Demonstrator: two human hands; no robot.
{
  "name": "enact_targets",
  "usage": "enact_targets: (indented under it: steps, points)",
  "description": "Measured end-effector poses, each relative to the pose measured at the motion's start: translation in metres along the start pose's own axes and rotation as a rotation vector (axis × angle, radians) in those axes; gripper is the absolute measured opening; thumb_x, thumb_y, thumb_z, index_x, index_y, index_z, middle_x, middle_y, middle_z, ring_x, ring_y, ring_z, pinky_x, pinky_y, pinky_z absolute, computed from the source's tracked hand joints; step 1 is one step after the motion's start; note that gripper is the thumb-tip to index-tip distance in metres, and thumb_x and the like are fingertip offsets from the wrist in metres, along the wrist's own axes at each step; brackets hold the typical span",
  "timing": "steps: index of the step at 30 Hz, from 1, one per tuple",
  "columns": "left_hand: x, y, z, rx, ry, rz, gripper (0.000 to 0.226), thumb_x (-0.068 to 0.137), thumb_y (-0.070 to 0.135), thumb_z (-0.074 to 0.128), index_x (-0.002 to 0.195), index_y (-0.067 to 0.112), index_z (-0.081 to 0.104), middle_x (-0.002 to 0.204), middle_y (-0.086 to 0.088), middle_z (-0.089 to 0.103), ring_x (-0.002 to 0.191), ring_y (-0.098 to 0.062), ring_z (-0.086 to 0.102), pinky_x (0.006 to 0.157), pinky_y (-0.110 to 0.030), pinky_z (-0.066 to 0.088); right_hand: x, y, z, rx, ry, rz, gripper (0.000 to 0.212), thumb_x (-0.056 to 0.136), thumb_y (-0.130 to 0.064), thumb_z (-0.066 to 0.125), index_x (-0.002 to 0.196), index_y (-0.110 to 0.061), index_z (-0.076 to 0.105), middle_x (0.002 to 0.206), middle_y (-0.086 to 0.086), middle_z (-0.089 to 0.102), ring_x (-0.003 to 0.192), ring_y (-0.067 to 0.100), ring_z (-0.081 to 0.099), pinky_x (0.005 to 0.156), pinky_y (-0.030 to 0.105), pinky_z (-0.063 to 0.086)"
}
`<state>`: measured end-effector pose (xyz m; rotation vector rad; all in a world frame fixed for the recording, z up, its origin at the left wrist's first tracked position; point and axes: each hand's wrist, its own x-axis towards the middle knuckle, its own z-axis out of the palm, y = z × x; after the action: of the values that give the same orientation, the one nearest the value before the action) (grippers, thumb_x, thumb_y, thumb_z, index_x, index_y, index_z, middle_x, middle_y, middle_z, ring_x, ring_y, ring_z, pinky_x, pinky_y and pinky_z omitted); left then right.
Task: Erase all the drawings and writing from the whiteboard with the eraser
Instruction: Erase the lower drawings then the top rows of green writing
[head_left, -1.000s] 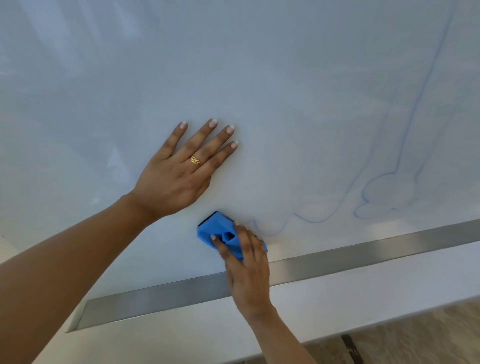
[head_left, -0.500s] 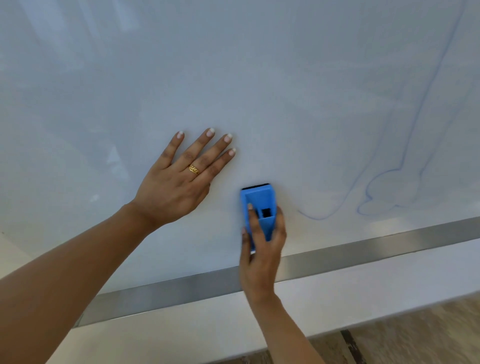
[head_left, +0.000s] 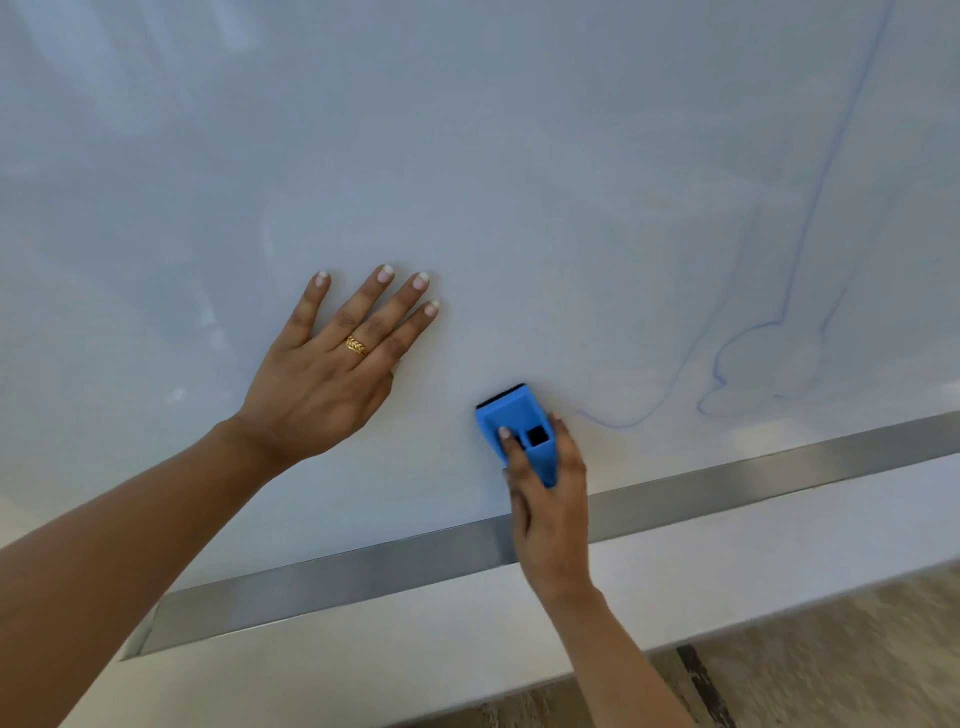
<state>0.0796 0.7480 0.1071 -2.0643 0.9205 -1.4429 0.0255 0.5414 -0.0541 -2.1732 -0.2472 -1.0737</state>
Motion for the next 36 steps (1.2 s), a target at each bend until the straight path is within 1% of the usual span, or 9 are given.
enact_targets:
  steps: [5, 8, 11, 16, 22, 27, 29, 34, 36]
  points:
    - [0.000, 0.001, -0.002, -0.055, 0.001, 0.019, 0.055, 0.093, 0.014, 0.039, 0.147, 0.011, 0.028, 0.156, -0.005, 0.014, 0.142, -0.026, 0.020, 0.115, -0.050, 0.007, 0.015, 0.031, -0.023, 0.133, 0.148, 0.218, 0.045, 0.098, -0.031, 0.040, 0.141, -0.042, 0.030, 0.151, -0.005, 0.011, 0.141, 0.012, 0.018, 0.107, 0.045, 0.037]
    - [0.002, -0.002, -0.003, -0.051, -0.004, 0.053, 0.055, 0.093, 0.014, 0.039, 0.147, 0.010, 0.029, 0.156, -0.006, 0.016, 0.141, -0.027, 0.023, 0.115, -0.050, 0.008, 0.026, 0.033, -0.030, 0.286, 0.285, 0.447, 0.050, 0.096, -0.022, 0.044, 0.137, -0.046, 0.028, 0.149, -0.009, 0.011, 0.137, -0.005, 0.017, 0.108, 0.020, 0.033]
    - [0.010, -0.009, -0.005, -0.062, -0.041, 0.162, 0.056, 0.093, 0.015, 0.038, 0.147, 0.008, 0.027, 0.155, -0.009, 0.019, 0.141, -0.026, 0.021, 0.115, -0.045, 0.010, 0.032, 0.016, -0.024, 0.380, 0.400, 0.602, 0.046, 0.097, -0.018, 0.045, 0.134, -0.041, 0.028, 0.151, 0.003, 0.014, 0.130, -0.011, 0.023, 0.095, -0.001, 0.029]
    - [0.040, -0.016, -0.009, -0.072, -0.096, 0.334, 0.053, 0.095, 0.018, 0.034, 0.146, 0.006, 0.028, 0.153, -0.011, 0.024, 0.142, -0.026, 0.018, 0.116, -0.043, 0.009, 0.030, -0.022, -0.004, 0.456, 0.367, 0.606, 0.050, 0.096, -0.023, 0.045, 0.132, -0.055, 0.030, 0.149, -0.007, 0.012, 0.134, -0.004, 0.024, 0.105, 0.024, 0.036]
    - [0.096, 0.009, -0.003, -0.063, -0.089, 0.436, 0.053, 0.097, 0.022, 0.027, 0.147, 0.007, 0.025, 0.154, -0.011, 0.020, 0.143, -0.027, 0.015, 0.116, -0.044, 0.008, 0.022, -0.040, 0.011, 0.257, 0.207, 0.341, 0.044, 0.097, -0.047, 0.029, 0.139, -0.055, 0.019, 0.150, -0.010, 0.010, 0.139, 0.002, 0.016, 0.109, 0.026, 0.030]
    - [0.115, 0.025, 0.003, -0.010, -0.080, 0.462, 0.054, 0.097, 0.025, 0.026, 0.148, 0.007, 0.022, 0.155, -0.011, 0.019, 0.143, -0.026, 0.015, 0.116, -0.046, 0.009, 0.025, -0.013, 0.000, 0.390, 0.302, 0.460, 0.045, 0.095, -0.045, 0.035, 0.136, -0.057, 0.023, 0.150, -0.013, 0.011, 0.139, 0.002, 0.018, 0.109, 0.036, 0.036]
    - [0.114, 0.026, 0.003, 0.011, -0.074, 0.468, 0.054, 0.098, 0.025, 0.023, 0.148, 0.006, 0.019, 0.155, -0.011, 0.017, 0.143, -0.027, 0.014, 0.116, -0.047, 0.008, 0.028, -0.003, -0.006, 0.463, 0.373, 0.550, 0.045, 0.096, -0.039, 0.041, 0.135, -0.056, 0.026, 0.151, -0.010, 0.012, 0.137, 0.000, 0.024, 0.105, 0.033, 0.040]
    - [0.113, 0.027, 0.004, 0.051, -0.063, 0.468, 0.054, 0.099, 0.026, 0.021, 0.149, 0.005, 0.015, 0.156, -0.011, 0.016, 0.143, -0.026, 0.014, 0.116, -0.047, 0.009, 0.033, 0.023, -0.019, 0.571, 0.528, 0.825, 0.044, 0.098, -0.021, 0.041, 0.132, -0.044, 0.026, 0.151, -0.003, 0.015, 0.111, -0.037, 0.018, 0.089, 0.004, 0.034]
    - [0.112, 0.028, 0.005, 0.060, -0.052, 0.467, 0.054, 0.099, 0.026, 0.022, 0.149, 0.005, 0.016, 0.155, -0.011, 0.017, 0.143, -0.026, 0.015, 0.116, -0.047, 0.010, 0.035, 0.031, -0.024, 0.586, 0.555, 0.920, 0.045, 0.099, -0.024, 0.040, 0.136, -0.043, 0.024, 0.151, -0.005, 0.016, 0.120, -0.028, 0.021, 0.095, 0.008, 0.037]
